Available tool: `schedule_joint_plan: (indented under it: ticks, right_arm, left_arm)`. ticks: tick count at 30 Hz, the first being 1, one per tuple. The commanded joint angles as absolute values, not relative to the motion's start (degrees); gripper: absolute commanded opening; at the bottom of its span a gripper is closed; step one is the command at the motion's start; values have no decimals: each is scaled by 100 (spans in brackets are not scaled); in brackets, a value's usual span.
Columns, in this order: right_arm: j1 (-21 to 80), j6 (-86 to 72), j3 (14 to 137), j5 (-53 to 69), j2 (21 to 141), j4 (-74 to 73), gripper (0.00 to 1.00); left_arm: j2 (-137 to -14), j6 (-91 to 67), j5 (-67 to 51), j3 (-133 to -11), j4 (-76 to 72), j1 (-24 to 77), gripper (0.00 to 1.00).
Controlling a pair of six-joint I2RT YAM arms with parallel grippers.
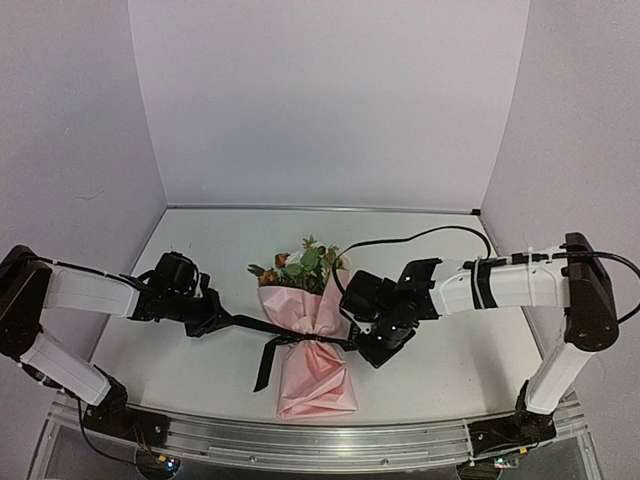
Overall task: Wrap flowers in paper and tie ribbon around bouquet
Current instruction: Tie the half-tied ribbon around the folded bouquet.
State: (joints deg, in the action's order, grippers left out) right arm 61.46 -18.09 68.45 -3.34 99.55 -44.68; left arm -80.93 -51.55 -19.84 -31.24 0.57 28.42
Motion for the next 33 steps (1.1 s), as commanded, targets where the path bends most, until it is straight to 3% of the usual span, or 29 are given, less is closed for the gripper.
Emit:
schedule_joint_plan:
  ticks: [1, 10, 33]
  right_arm:
    - [5974, -2081, 6858, -1207, 9757, -5121, 0]
    - [5780, -1957, 7290, -1458, 10180, -5170, 0]
    - [5716, -3683, 6646, -2130, 9513, -4790, 0]
  left_arm:
    - [-8118, -5213, -1903, -3129, 27, 2436, 0]
    - [-8320, -5303, -1975, -3372, -20, 2269, 0]
    - [-7752, -5671, -1365, -3028, -36, 2250, 0]
